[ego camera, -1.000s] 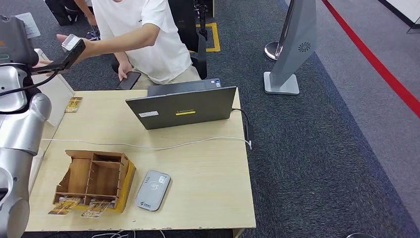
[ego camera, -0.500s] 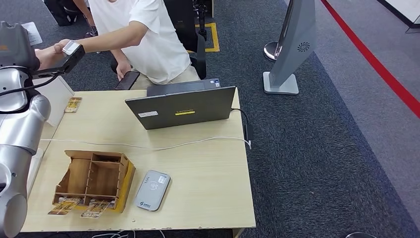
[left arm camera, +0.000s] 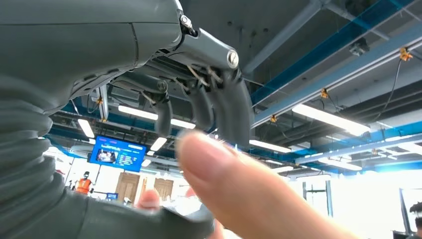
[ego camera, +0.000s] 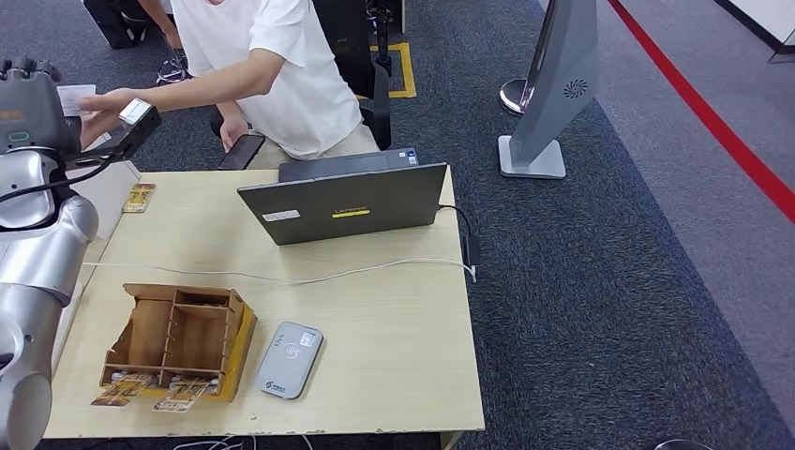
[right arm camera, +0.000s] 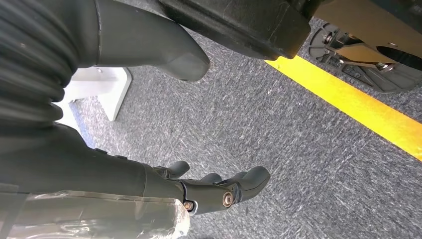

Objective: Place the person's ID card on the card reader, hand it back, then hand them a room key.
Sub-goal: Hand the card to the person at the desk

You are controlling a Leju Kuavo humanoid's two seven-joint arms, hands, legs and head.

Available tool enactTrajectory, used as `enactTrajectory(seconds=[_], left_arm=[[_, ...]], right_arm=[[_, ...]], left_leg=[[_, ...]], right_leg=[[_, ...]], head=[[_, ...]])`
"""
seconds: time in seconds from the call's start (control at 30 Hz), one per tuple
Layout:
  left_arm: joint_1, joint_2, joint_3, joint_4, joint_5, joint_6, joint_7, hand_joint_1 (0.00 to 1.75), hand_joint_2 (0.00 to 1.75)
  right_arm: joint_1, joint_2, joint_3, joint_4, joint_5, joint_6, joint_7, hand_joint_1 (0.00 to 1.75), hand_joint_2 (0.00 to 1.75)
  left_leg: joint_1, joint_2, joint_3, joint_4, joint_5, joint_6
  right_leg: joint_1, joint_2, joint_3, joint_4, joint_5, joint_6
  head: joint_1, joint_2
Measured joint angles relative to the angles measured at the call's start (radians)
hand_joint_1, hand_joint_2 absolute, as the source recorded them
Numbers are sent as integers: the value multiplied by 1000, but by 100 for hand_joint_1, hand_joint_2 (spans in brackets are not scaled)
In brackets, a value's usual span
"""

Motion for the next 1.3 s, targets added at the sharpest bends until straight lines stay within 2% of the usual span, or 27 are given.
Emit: enactTrajectory(seconds=[0.47,0.63,0.73,0.83,0.93,1.0,1.1,1.2,1.3], left_arm=[[34,-5,16,8,6,1,-2,0,175],[77,-22,27,-22,82,-7,-77,0,175],[172,-54,31,-170,170,-72,-134,0,175],[267,-80,29,-331,199,-130,-124,0,175],[312,-89,28,-426,213,-146,-120,0,175],[354,-92,23,-497,252,-153,-157,0,175],[515,-88,-28,-712,294,-145,-215,0,175],[701,-68,-114,-928,275,-103,-178,0,175],[791,-41,-156,-1048,285,-84,-158,0,175]], right_arm=[[0,0,0,0,-2,-6,7,0,175],[2,0,0,0,-20,-17,9,0,175],[7,0,-4,1,-46,-31,9,0,175],[10,0,-8,1,-55,-36,9,0,175],[14,0,-8,1,-59,-36,10,0,175],[16,0,-12,1,-75,-42,14,0,175],[20,1,-34,1,-114,-62,18,0,175],[25,1,-54,1,-128,-73,17,0,175],[28,2,-65,1,-131,-75,17,0,175]], left_leg=[[0,0,0,0,0,0],[0,0,0,0,0,0],[-1,0,0,0,0,0],[-1,1,-2,0,0,0],[-1,2,-2,0,0,0],[-1,2,-2,0,0,0],[-1,3,-1,-1,-2,1],[-1,4,-3,-1,-3,0],[-1,3,-4,-1,-3,1]], right_leg=[[0,0,0,0,0,0],[0,0,-1,0,0,0],[-1,0,-1,0,0,0],[-1,1,-2,0,0,1],[-1,3,-3,-1,0,1],[-1,3,-3,-1,0,1],[-1,4,-3,0,-1,1],[-1,5,-5,-1,-2,0],[-1,3,-6,-1,-2,0]], head=[[0,0],[0,0],[-1,0],[0,0],[0,0],[-1,0],[-4,0],[-3,0],[-4,0]])
